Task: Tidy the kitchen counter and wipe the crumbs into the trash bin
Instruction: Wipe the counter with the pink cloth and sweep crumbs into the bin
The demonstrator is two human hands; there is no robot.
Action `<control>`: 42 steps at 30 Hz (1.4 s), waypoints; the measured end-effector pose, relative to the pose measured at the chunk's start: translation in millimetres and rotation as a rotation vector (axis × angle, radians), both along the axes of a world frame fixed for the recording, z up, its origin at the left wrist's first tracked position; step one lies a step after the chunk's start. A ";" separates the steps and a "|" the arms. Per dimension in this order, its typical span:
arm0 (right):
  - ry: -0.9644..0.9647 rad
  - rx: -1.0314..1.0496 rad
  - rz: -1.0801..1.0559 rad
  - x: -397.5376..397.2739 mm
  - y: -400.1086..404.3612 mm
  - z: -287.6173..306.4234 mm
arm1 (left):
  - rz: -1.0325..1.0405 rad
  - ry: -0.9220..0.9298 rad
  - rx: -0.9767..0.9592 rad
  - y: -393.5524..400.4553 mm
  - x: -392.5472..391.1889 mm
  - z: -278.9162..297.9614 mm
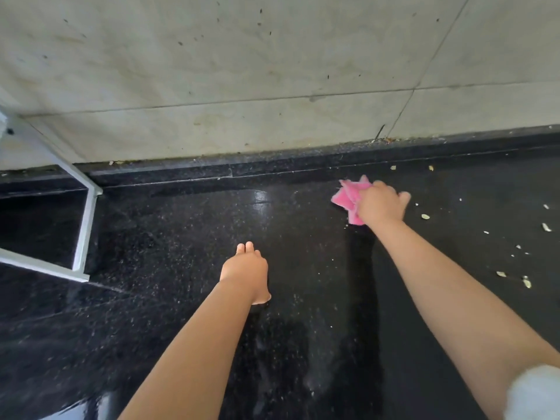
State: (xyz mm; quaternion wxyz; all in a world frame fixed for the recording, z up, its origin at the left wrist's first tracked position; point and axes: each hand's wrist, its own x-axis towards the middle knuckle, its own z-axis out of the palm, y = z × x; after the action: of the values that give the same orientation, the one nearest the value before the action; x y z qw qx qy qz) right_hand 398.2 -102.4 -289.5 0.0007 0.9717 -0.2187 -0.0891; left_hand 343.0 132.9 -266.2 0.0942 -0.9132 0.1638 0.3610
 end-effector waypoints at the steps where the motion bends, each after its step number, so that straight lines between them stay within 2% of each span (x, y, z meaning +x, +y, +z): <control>1: 0.007 -0.016 -0.038 -15.5 -12.9 1.3 | -0.018 -0.006 0.024 -2.9 1.0 2.9; 6: 0.058 -0.059 -0.193 -106.9 -55.8 2.0 | -0.080 0.006 0.089 -16.5 5.5 11.3; 9: 0.005 -0.022 -0.176 -124.7 -54.7 13.7 | -0.090 -0.002 0.078 -20.0 6.8 14.7; 14: -0.244 0.083 0.101 -93.9 12.6 38.6 | -0.056 -0.014 0.044 -17.5 5.6 15.2; 19: -0.016 0.118 0.257 -32.2 82.2 23.2 | -0.002 -0.021 0.020 -15.7 3.9 6.4; 24: 0.017 0.066 0.128 -26.8 49.1 4.4 | 0.008 -0.020 0.003 -13.6 4.1 1.7; 29: -0.024 0.037 -0.153 -87.4 -19.3 1.0 | 0.013 0.003 0.000 -17.5 5.9 3.9; 32: 0.017 0.030 -0.243 -124.4 -48.9 4.5 | 0.022 0.004 -0.015 -16.2 4.2 3.7; 34: -0.028 0.056 -0.252 -140.7 -51.6 10.9 | 0.029 -0.007 -0.028 -13.6 2.7 3.2; 36: -0.117 0.060 -0.166 -149.8 -35.0 16.0 | 0.026 -0.021 -0.046 -10.7 2.4 2.7; 39: -0.298 -0.018 0.088 -149.9 16.7 21.5 | 0.059 -0.019 -0.085 -5.4 1.0 -0.5; 41: -0.277 -0.006 0.226 -143.1 55.4 24.0 | 0.069 -0.027 -0.103 -0.6 -1.7 -4.9; 42: -0.190 0.029 0.255 -139.5 70.5 20.2 | 0.066 -0.035 -0.114 2.3 -3.2 -8.2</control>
State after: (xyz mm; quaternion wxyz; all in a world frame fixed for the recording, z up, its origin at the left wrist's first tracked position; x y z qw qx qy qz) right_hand 258.7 -31.9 -269.3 -0.0229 0.9955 -0.0914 0.0010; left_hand 339.8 135.2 -274.4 0.0330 -0.9283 0.1520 0.3379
